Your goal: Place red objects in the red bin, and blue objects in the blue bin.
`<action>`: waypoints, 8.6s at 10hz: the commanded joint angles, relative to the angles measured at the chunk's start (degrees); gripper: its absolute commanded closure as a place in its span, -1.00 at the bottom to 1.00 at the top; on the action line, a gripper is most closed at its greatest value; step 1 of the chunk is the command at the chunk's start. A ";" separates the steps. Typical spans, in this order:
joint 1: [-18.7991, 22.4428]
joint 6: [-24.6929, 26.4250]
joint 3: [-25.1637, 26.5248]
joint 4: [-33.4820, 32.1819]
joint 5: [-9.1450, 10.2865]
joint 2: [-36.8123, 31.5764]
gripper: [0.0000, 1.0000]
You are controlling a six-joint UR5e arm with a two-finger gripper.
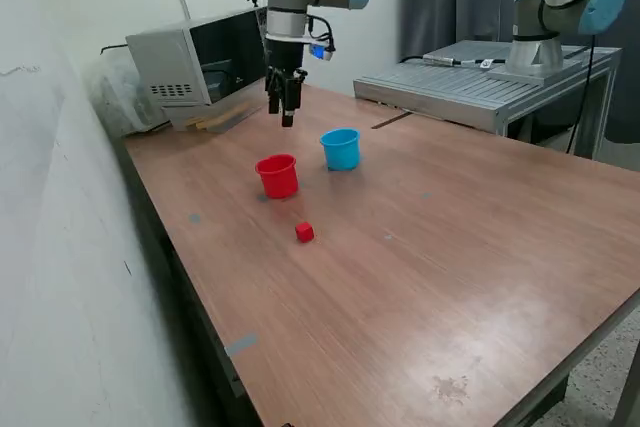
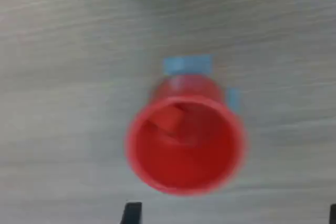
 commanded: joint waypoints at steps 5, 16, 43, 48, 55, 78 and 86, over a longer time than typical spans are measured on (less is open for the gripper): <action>12.56 -3.63 -1.84 1.27 0.23 -1.22 -1.00; 12.74 -0.40 -9.76 -2.50 1.98 13.30 -1.00; 12.56 1.38 -17.50 -5.67 1.72 21.21 -1.00; 12.39 1.38 -16.88 -5.85 1.81 21.91 1.00; 12.30 0.76 -16.27 -6.02 1.64 20.78 1.00; 14.58 -1.24 -21.27 -3.65 1.64 23.40 -1.00; 13.53 -9.34 -24.79 -3.74 1.29 26.30 -1.00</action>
